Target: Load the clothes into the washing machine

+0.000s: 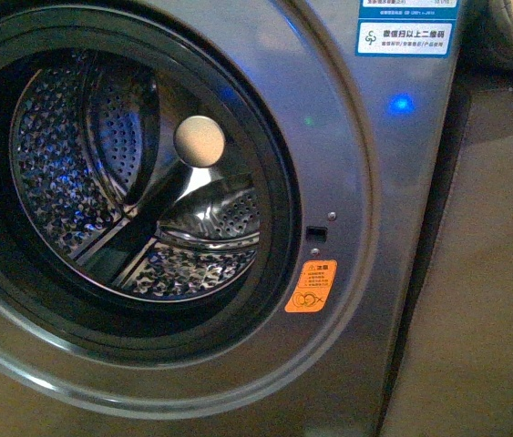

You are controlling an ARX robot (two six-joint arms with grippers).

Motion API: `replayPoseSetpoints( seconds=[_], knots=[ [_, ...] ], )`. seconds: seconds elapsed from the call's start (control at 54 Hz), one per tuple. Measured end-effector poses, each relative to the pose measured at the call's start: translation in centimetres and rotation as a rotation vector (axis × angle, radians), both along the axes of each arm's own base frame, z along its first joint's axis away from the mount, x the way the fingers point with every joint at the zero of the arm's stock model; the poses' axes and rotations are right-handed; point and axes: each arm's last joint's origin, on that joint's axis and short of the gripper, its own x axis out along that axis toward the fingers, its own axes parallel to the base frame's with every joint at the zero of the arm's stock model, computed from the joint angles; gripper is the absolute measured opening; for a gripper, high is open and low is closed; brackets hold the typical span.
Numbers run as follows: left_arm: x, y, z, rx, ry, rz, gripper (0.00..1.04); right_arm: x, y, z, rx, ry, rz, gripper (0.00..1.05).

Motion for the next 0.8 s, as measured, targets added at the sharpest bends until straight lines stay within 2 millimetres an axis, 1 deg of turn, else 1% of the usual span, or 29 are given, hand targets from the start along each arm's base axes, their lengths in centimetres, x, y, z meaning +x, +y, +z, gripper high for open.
replayPoseSetpoints(
  seconds=[0.463, 0.481, 0.5, 0.519, 0.537, 0.574, 0.611, 0.63, 0.648, 0.704, 0.796],
  knots=[
    [0.0, 0.0, 0.0, 0.000, 0.000, 0.000, 0.98, 0.0, 0.0, 0.0, 0.000, 0.000, 0.001, 0.97],
    [0.0, 0.0, 0.0, 0.000, 0.000, 0.000, 0.98, 0.0, 0.0, -0.1, -0.001, 0.009, 0.020, 0.97],
    [0.0, 0.0, 0.0, 0.000, 0.000, 0.001, 0.98, 0.1, -0.1, 0.0, 0.002, 0.042, 0.105, 0.97],
    [0.0, 0.0, 0.0, 0.000, 0.000, 0.000, 0.98, 0.2, -0.3, 0.0, 0.009, 0.067, 0.137, 0.97],
    [0.0, 0.0, 0.0, 0.000, 0.000, 0.000, 0.98, 0.3, -0.6, 0.3, 0.028, 0.088, 0.239, 0.97],
    [0.0, 0.0, 0.0, 0.000, 0.000, 0.000, 0.98, 0.4, -1.4, 0.9, 0.058, 0.090, 0.289, 0.97],
    [0.0, 0.0, 0.0, 0.000, 0.000, 0.001, 0.98, 0.5, -2.8, 2.2, 0.083, 0.056, 0.362, 0.97],
    [0.0, 0.0, 0.0, 0.000, 0.000, 0.001, 0.98, 0.5, -3.0, 2.5, 0.084, 0.050, 0.369, 0.97],
    [0.0, 0.0, 0.0, 0.000, 0.000, 0.000, 0.98, 0.5, -3.9, 3.3, 0.081, 0.026, 0.380, 0.97],
    [0.0, 0.0, 0.0, 0.000, 0.000, 0.000, 0.98, 0.8, -6.1, 5.1, 0.078, -0.009, 0.388, 0.97],
    [0.0, 0.0, 0.0, 0.000, 0.001, 0.000, 0.98, 1.4, -9.7, 6.1, 0.108, -0.025, 0.316, 0.97]
  ],
)
